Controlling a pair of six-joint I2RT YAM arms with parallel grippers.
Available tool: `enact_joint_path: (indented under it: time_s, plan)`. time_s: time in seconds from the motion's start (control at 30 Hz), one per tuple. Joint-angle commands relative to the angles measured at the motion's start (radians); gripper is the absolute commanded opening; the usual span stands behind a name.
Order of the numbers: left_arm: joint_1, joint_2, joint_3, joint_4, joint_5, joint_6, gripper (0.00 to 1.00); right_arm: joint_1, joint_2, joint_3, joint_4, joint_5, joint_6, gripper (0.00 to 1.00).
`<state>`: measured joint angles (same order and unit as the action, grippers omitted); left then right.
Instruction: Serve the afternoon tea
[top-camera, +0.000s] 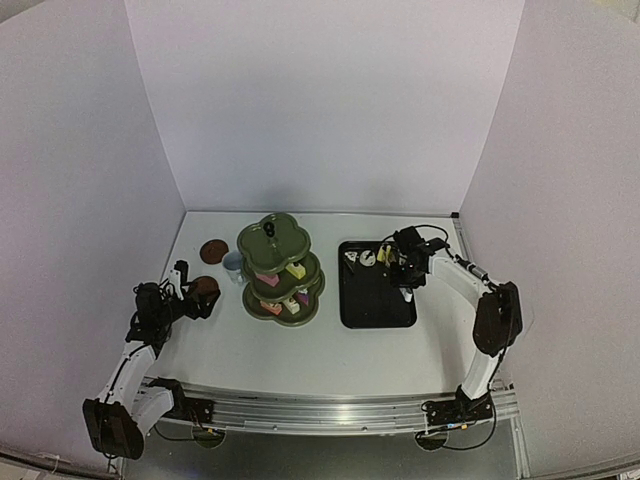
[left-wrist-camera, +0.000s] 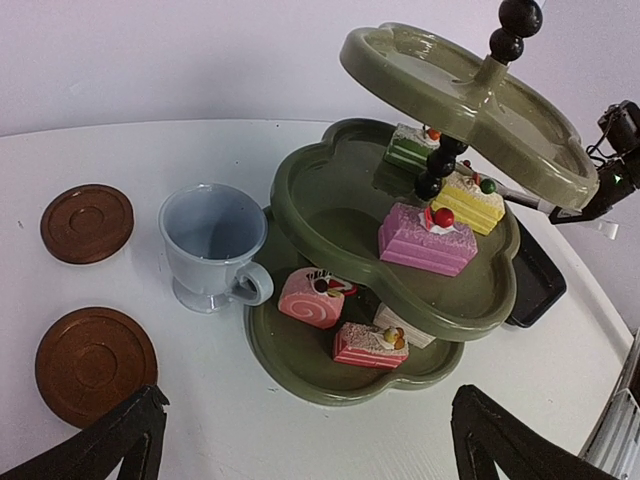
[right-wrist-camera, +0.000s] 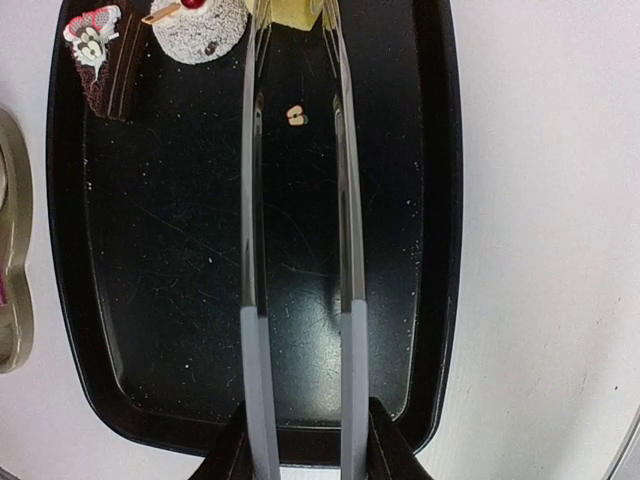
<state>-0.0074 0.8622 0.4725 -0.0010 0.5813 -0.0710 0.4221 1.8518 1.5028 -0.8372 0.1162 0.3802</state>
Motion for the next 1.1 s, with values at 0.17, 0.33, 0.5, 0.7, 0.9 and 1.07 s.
enact_joint_path:
  time_s: [0.17,0.33,0.5,0.7,0.9,1.07]
  plan:
    - [0.001,0.016,0.047,0.014,0.001,0.024,1.00,0.001,0.033,0.040,0.026,-0.003,-0.014,0.29]
    - [0.001,0.012,0.043,0.008,0.000,0.025,1.00,0.001,0.061,0.071,0.031,-0.004,-0.027,0.29]
    - [0.001,0.013,0.042,0.007,0.000,0.027,1.00,0.000,0.082,0.089,0.045,0.012,-0.035,0.29]
    - [0.001,0.022,0.041,0.009,-0.002,0.030,1.00,0.001,0.102,0.117,0.048,0.058,-0.012,0.29]
    - [0.001,0.020,0.037,0.007,-0.003,0.034,1.00,0.000,0.110,0.128,0.052,0.100,0.008,0.24]
    - [0.001,0.019,0.034,0.007,-0.003,0.034,1.00,0.000,0.109,0.123,0.053,0.110,0.024,0.19]
